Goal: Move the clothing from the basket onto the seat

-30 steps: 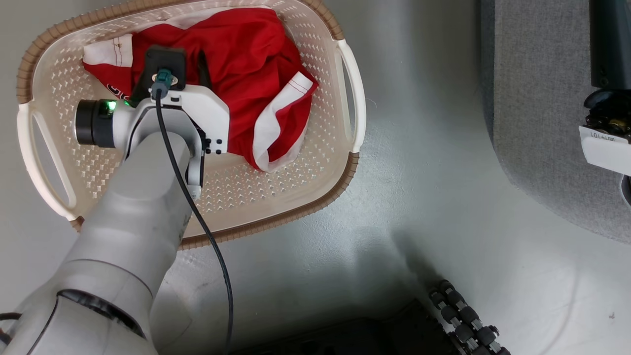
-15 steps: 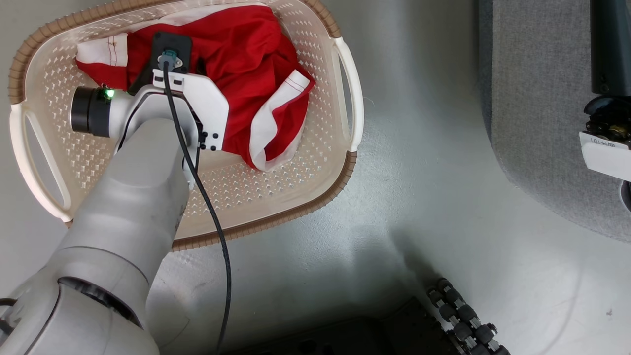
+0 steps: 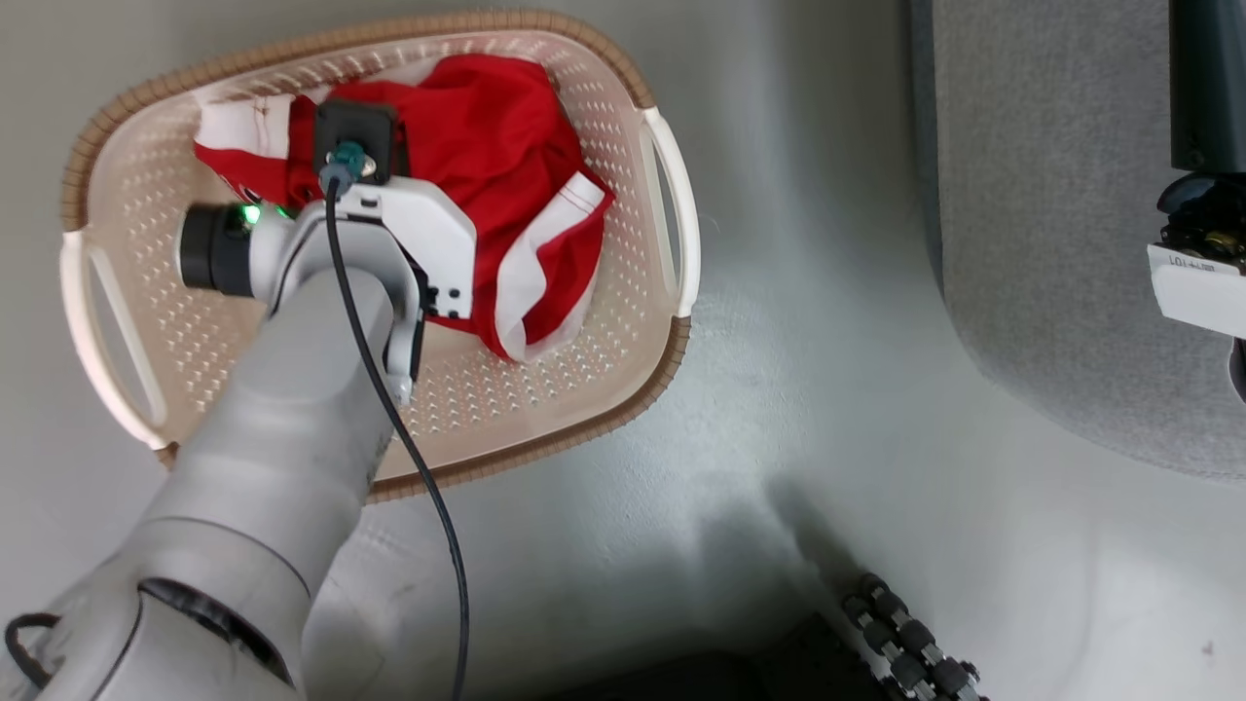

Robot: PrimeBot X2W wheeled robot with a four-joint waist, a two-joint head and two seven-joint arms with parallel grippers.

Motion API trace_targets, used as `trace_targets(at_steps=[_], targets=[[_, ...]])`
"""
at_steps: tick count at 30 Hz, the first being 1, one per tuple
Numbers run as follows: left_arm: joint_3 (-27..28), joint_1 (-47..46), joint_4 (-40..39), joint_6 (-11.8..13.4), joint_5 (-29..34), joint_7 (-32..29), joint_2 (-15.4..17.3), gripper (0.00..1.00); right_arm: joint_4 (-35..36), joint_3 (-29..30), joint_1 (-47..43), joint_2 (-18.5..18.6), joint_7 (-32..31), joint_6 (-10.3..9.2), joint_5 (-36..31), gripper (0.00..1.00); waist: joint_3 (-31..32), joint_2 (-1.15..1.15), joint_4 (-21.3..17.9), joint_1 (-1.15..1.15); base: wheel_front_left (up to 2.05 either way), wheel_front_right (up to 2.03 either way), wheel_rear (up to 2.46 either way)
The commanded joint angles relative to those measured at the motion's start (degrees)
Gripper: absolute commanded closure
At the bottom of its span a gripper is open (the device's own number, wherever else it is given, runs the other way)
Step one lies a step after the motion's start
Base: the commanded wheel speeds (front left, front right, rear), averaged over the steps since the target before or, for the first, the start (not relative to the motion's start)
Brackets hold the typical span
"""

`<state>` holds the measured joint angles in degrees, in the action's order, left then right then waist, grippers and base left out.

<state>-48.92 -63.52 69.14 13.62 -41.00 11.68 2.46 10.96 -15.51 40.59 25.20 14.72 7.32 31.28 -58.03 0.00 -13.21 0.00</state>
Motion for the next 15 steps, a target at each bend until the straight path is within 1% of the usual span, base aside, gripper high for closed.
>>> trace_targets(at_steps=[1,7,11,15], targets=[[1.0,3.3,-2.3,-0.5,-2.1,2.0,0.4,1.0,-0.3,-0.5,-2.2,1.1,0.3,0.17,-0.5,0.0,3.0,0.0,1.0,0.0,0.0,0.0,0.0],[-0.3,7.0,-7.2,-0.1,-3.2,3.3,0.4,1.0,-3.2,-1.0,-4.2,2.1,0.3,0.17,-1.0,0.0,9.8,0.0,3.3,0.0,0.0,0.0,0.0],[1.3,10.5,-12.2,0.8,-1.6,3.3,0.4,1.0,-5.3,-1.6,-5.9,2.5,0.3,0.17,-1.1,0.0,14.9,0.0,4.9,0.0,0.0,0.0,0.0],[3.7,15.0,-16.5,1.1,1.3,3.3,0.4,1.0,-7.5,-2.2,-8.0,2.2,0.3,0.17,-1.3,0.0,20.1,0.0,6.4,0.0,0.0,0.0,0.0]])
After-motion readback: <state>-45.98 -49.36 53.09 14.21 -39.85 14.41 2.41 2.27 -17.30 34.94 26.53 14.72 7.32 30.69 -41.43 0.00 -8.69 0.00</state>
